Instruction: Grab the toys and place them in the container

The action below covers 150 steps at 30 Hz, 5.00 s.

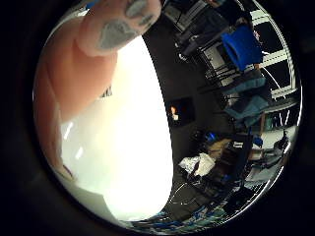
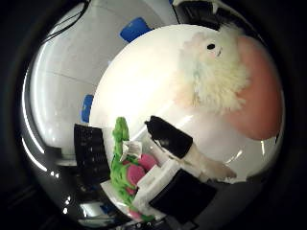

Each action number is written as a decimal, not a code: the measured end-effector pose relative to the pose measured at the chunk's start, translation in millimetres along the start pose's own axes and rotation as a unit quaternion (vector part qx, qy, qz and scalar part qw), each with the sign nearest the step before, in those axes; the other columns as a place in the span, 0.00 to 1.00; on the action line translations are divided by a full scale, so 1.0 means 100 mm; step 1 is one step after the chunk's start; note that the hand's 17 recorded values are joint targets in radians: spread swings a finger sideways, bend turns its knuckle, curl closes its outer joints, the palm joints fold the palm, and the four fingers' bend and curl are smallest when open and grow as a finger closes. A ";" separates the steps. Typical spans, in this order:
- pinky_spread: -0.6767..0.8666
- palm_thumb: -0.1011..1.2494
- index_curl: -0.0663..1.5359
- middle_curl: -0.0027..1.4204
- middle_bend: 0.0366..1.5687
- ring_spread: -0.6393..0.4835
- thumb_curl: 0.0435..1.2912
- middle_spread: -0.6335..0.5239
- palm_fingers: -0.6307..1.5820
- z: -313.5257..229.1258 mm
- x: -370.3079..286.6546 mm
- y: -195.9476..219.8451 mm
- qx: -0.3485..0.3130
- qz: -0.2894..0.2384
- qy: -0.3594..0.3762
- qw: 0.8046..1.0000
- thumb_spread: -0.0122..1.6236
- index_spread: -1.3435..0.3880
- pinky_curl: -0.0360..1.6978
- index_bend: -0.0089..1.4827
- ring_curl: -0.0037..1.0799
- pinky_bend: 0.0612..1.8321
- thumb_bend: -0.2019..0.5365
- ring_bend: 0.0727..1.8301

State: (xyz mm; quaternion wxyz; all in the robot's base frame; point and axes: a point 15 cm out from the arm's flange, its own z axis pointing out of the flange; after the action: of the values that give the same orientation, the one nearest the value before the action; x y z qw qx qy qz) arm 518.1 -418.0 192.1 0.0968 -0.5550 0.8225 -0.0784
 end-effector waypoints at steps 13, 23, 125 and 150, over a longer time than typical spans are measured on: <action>0.17 0.68 0.38 0.43 0.62 0.36 0.27 0.38 0.92 -0.17 0.15 0.11 -0.006 0.014 -0.006 1.000 0.70 0.59 0.24 0.46 0.44 0.58 0.28 0.62; 0.30 0.87 0.52 0.51 0.84 0.38 0.43 0.43 0.80 -0.47 0.13 0.21 -0.015 0.013 -0.016 1.000 0.61 0.64 0.38 0.74 0.58 0.76 0.26 0.75; 0.71 0.49 0.25 0.22 0.16 0.75 0.23 0.56 0.31 -2.68 -3.18 1.66 -0.170 -0.388 -0.011 0.906 0.66 0.54 0.22 0.11 0.21 0.11 0.24 0.10; 0.70 0.54 0.21 0.23 0.11 0.75 0.21 0.56 0.31 -2.13 -1.77 1.03 -0.156 -0.430 0.170 0.873 0.65 0.54 0.21 0.11 0.24 0.11 0.24 0.07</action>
State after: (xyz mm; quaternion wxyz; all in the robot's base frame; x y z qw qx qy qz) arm 437.4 -210.7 386.5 -0.1755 -0.8397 0.5083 -0.0759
